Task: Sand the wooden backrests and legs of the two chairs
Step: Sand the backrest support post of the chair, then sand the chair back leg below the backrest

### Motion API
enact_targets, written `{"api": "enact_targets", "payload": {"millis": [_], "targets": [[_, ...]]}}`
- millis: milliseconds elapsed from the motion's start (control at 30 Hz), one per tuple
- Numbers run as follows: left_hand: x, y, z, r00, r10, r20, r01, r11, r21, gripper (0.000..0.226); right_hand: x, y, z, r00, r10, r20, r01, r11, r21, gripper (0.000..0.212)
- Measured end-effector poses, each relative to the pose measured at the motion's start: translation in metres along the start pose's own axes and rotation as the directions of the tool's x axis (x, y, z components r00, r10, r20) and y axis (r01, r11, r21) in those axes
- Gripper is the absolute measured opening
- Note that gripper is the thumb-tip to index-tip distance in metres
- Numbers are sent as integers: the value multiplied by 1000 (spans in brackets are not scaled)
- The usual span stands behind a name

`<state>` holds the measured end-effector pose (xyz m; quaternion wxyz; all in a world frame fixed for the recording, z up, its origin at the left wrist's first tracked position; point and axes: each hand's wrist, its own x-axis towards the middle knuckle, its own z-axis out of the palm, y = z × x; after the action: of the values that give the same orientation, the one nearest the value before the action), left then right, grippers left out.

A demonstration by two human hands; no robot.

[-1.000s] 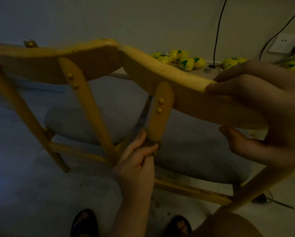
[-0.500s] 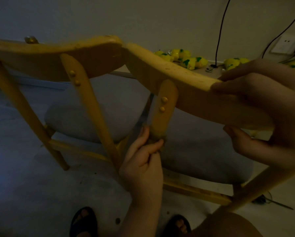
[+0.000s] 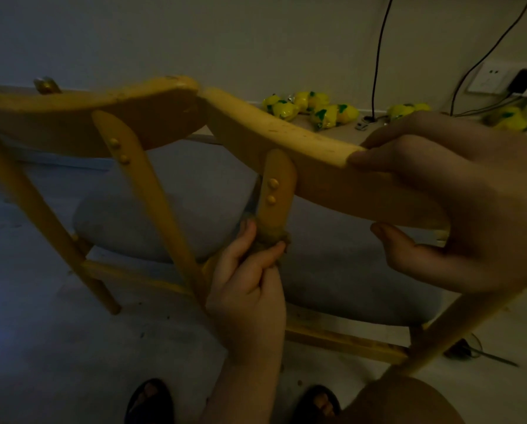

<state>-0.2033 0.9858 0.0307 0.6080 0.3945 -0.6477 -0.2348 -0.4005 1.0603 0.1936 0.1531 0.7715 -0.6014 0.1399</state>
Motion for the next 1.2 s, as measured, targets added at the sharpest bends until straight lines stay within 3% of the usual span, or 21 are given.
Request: {"api": "enact_targets", "payload": {"millis": [133, 333, 400, 467, 533, 567, 633, 667, 733, 800, 867, 933, 967, 1033, 1067, 1100, 1200], "targets": [[-6, -8, -4, 997, 72, 39, -76, 991, 113, 21, 8, -10, -16, 999, 9, -30, -8, 1000, 27, 56], [-4, 11, -23, 976, -151, 159, 122, 976, 178, 33, 9, -19, -31, 997, -65, 31, 68, 992, -102, 59], [4, 33, -33, 976, -124, 177, 101, 986, 135, 41, 6, -21, -36, 997, -72, 12, 72, 993, -94, 59], [15, 56, -44, 976, -36, 215, 29, 999, 34, 47, -5, -29, -42, 992, 4, -128, -1, 1000, 27, 55], [24, 83, -52, 953, -13, 301, 59, 988, -144, 49, -23, -44, -47, 947, 175, -271, -105, 962, 252, 50], [27, 96, -55, 933, -46, 357, 140, 960, -244, 53, -34, -51, -47, 920, 292, -260, -168, 895, 412, 50], [30, 120, -54, 863, -130, 489, 353, 847, -397, 51, -55, -70, -44, 878, 476, -55, -285, 611, 739, 55], [30, 129, -51, 823, -161, 544, 441, 786, -433, 46, -63, -78, -41, 867, 494, 66, -312, 434, 846, 58], [26, 142, -42, 734, -192, 651, 570, 696, -437, 39, -79, -86, -31, 846, 508, 163, -290, 181, 940, 54], [17, 151, -31, 657, -167, 735, 606, 697, -383, 38, -92, -88, -26, 766, 615, 185, -264, 39, 964, 42], [5, 154, -18, 616, -138, 776, 582, 743, -329, 43, -107, -83, -23, 662, 722, 200, -272, -17, 962, 35], [-7, 159, -5, 619, -122, 776, 526, 798, -295, 53, -126, -77, -20, 589, 788, 176, -267, -16, 964, 33], [-13, 161, 0, 662, -81, 745, 409, 872, -268, 53, -135, -73, -20, 560, 815, 145, -271, 15, 962, 32], [-16, 166, 9, 742, 176, 647, -79, 981, -176, 48, -152, -62, -23, 503, 864, 2, -378, 218, 900, 27], [-15, 167, 14, 723, 327, 608, -315, 940, -132, 51, -161, -54, -24, 481, 870, -111, -480, 368, 797, 29], [-15, 166, 18, 673, 433, 600, -458, 881, -121, 55, -170, -44, -25, 474, 851, -227, -576, 495, 651, 31], [-7, 166, 32, 571, 519, 636, -618, 781, -83, 70, -187, -18, -31, 516, 718, -467, -663, 680, 312, 31]]}}
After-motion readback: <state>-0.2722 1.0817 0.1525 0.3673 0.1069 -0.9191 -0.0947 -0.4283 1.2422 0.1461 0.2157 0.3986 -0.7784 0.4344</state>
